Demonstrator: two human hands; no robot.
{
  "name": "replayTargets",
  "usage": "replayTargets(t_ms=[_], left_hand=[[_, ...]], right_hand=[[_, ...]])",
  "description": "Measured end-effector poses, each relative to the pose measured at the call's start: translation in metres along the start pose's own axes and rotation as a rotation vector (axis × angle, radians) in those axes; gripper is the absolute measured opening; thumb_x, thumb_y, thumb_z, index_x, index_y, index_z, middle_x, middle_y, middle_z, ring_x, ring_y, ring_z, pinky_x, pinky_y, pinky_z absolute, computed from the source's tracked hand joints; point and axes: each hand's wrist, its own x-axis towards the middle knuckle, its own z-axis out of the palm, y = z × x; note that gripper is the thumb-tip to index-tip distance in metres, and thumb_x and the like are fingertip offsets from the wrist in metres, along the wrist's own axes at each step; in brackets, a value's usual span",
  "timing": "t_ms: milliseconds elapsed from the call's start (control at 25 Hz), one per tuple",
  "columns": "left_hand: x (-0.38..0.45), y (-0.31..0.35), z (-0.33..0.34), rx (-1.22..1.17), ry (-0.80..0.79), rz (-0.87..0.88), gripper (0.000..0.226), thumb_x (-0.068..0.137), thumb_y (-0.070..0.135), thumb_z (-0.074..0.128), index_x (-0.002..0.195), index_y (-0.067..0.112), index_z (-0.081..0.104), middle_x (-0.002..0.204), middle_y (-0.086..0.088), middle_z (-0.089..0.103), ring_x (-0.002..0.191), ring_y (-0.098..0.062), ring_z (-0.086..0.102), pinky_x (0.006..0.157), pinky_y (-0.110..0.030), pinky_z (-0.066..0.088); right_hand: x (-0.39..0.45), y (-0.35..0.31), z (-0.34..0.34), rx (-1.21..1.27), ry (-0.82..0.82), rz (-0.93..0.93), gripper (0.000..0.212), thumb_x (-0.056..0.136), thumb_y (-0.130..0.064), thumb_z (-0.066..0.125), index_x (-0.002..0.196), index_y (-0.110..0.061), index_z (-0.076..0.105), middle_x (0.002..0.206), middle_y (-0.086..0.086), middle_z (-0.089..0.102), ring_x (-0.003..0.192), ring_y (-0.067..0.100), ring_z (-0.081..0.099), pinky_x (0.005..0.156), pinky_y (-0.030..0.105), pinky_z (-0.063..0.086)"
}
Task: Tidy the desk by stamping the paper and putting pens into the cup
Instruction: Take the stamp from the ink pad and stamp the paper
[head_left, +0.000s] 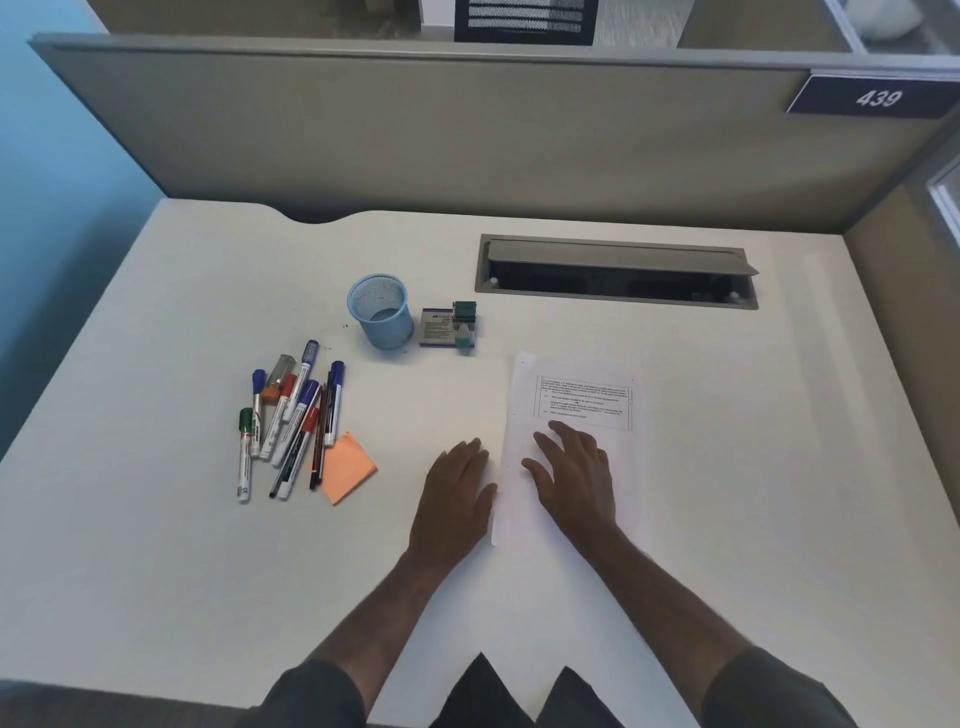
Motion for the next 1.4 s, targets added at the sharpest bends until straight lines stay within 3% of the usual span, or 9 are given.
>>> replayTargets(t_ms=[160,280,360,560,680,840,1040,1280,1400], left_hand=[[0.041,-0.026,-0.022,0.075,0.018,-0.067,0.048,0.094,0.034,0.056,0.135,0.009,0.057,0.149,-0.007,0.051,0.114,-0.026,0.06,0.088,-0.04,0.052],[0.074,-0.045,-0.036,0.143,0.042,-0.098,0.047,0.093,0.031,0.058,0.134,0.008,0.058,0.148,-0.009,0.052,0.104,-0.031,0.064,0.082,-0.042,0.054],[0.091,-0.054,-0.043,0.145,0.048,-0.105,0.048,0.092,0.027,0.065,0.135,0.006,0.057,0.147,-0.012,0.053,0.106,-0.034,0.064,0.085,-0.044,0.054],[0.123,-0.073,-0.055,0.102,0.029,-0.078,0.054,0.095,0.024,0.063,0.142,0.001,0.05,0.149,-0.018,0.049,0.133,-0.036,0.051,0.105,-0.046,0.048],[0.138,-0.079,-0.06,0.092,0.038,-0.054,0.056,0.095,0.021,0.063,0.144,0.0,0.046,0.152,-0.018,0.046,0.141,-0.035,0.043,0.106,-0.045,0.046],[0.156,-0.086,-0.06,0.071,0.014,-0.01,0.057,0.092,0.014,0.066,0.143,-0.003,0.047,0.151,-0.019,0.047,0.142,-0.033,0.043,0.098,-0.043,0.052],[0.181,-0.087,-0.06,0.036,-0.038,-0.016,0.058,0.092,0.011,0.064,0.144,-0.004,0.044,0.152,-0.021,0.044,0.143,-0.034,0.041,0.107,-0.042,0.045],[0.201,-0.094,-0.055,0.087,-0.061,0.015,0.052,0.092,0.006,0.059,0.141,-0.005,0.047,0.154,-0.02,0.041,0.143,-0.036,0.04,0.112,-0.045,0.04],[0.205,-0.098,-0.054,0.127,-0.091,0.016,0.051,0.091,0.0,0.058,0.14,-0.004,0.049,0.151,-0.019,0.045,0.141,-0.035,0.043,0.108,-0.047,0.047]], right_hand=[[0.04,-0.026,0.006,0.05,0.044,-0.029,0.037,0.083,-0.035,0.074,0.115,-0.018,0.067,0.123,0.004,0.063,0.106,0.03,0.059,0.081,0.041,0.05],[0.071,-0.048,0.014,0.08,0.045,-0.041,0.036,0.085,-0.035,0.072,0.117,-0.018,0.066,0.122,0.005,0.063,0.105,0.03,0.059,0.081,0.04,0.05],[0.087,-0.06,0.019,0.088,0.051,-0.048,0.036,0.086,-0.034,0.071,0.118,-0.019,0.066,0.123,0.005,0.063,0.105,0.03,0.06,0.08,0.039,0.051],[0.119,-0.076,0.037,0.057,0.027,-0.08,0.04,0.085,-0.031,0.073,0.121,-0.017,0.065,0.124,0.008,0.064,0.106,0.03,0.061,0.082,0.04,0.052],[0.137,-0.08,0.043,-0.014,-0.022,-0.095,0.044,0.083,-0.032,0.075,0.123,-0.016,0.063,0.124,0.01,0.064,0.104,0.029,0.062,0.081,0.039,0.053],[0.156,-0.082,0.048,-0.095,-0.068,-0.145,0.049,0.084,-0.032,0.074,0.128,-0.018,0.059,0.122,0.009,0.063,0.097,0.029,0.061,0.076,0.037,0.051],[0.171,-0.08,0.058,-0.105,-0.048,-0.17,0.055,0.079,-0.031,0.077,0.129,-0.017,0.059,0.119,0.009,0.065,0.093,0.03,0.061,0.074,0.037,0.051],[0.185,-0.078,0.069,-0.101,0.006,-0.182,0.048,0.078,-0.027,0.079,0.123,-0.018,0.064,0.109,0.01,0.068,0.085,0.029,0.062,0.071,0.036,0.05],[0.187,-0.074,0.071,-0.11,0.082,-0.214,0.039,0.079,-0.017,0.077,0.117,-0.019,0.068,0.102,0.008,0.07,0.077,0.028,0.06,0.064,0.032,0.045]])
